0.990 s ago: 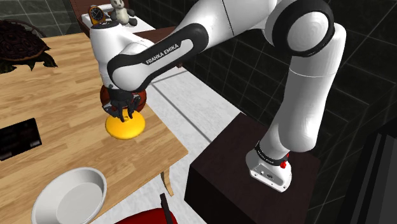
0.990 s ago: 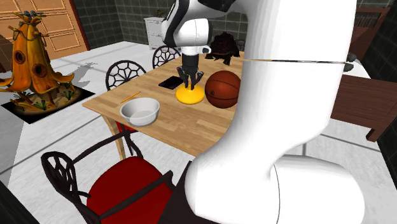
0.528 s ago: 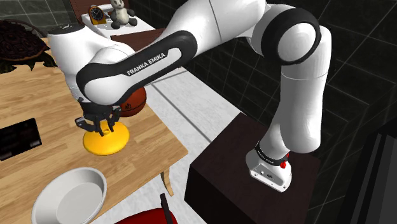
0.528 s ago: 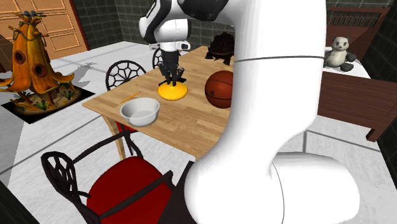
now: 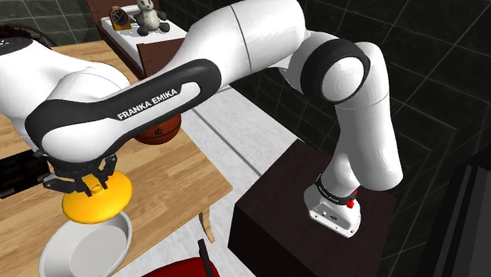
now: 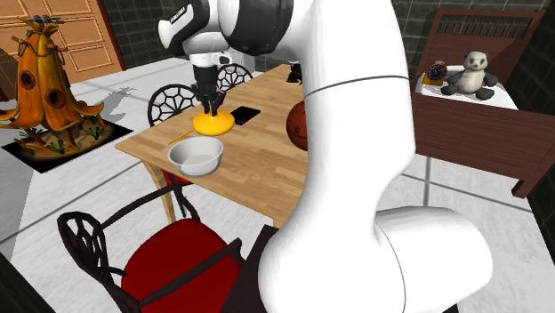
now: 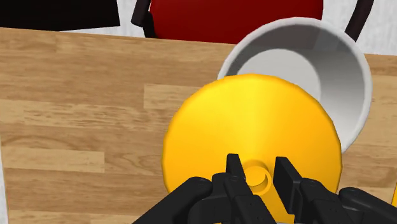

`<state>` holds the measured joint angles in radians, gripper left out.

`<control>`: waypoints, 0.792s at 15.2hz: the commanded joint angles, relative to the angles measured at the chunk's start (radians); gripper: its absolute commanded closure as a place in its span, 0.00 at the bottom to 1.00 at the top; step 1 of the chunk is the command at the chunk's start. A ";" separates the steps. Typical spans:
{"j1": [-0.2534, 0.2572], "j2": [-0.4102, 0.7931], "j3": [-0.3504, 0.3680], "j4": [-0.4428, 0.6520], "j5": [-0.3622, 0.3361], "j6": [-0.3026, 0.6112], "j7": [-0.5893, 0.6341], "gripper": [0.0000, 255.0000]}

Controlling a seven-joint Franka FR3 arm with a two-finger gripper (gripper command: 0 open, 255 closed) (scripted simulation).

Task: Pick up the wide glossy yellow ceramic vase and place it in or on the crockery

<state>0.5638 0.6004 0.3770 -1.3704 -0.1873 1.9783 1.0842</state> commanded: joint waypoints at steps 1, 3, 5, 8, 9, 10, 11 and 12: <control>0.046 0.059 -0.002 0.104 -0.016 -0.044 0.030 1.00; 0.099 0.130 -0.007 0.230 -0.032 -0.099 0.056 1.00; 0.159 0.217 -0.015 0.391 -0.048 -0.169 0.077 1.00; 0.211 0.306 -0.025 0.530 -0.061 -0.215 0.088 1.00; 0.208 0.304 -0.025 0.512 -0.061 -0.200 0.089 1.00; 0.205 0.303 -0.025 0.497 -0.061 -0.186 0.090 1.00; 0.203 0.303 -0.025 0.482 -0.062 -0.172 0.092 1.00; 0.200 0.303 -0.025 0.469 -0.062 -0.159 0.093 1.00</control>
<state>0.7659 0.8989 0.3528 -0.8974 -0.2488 1.8097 1.1779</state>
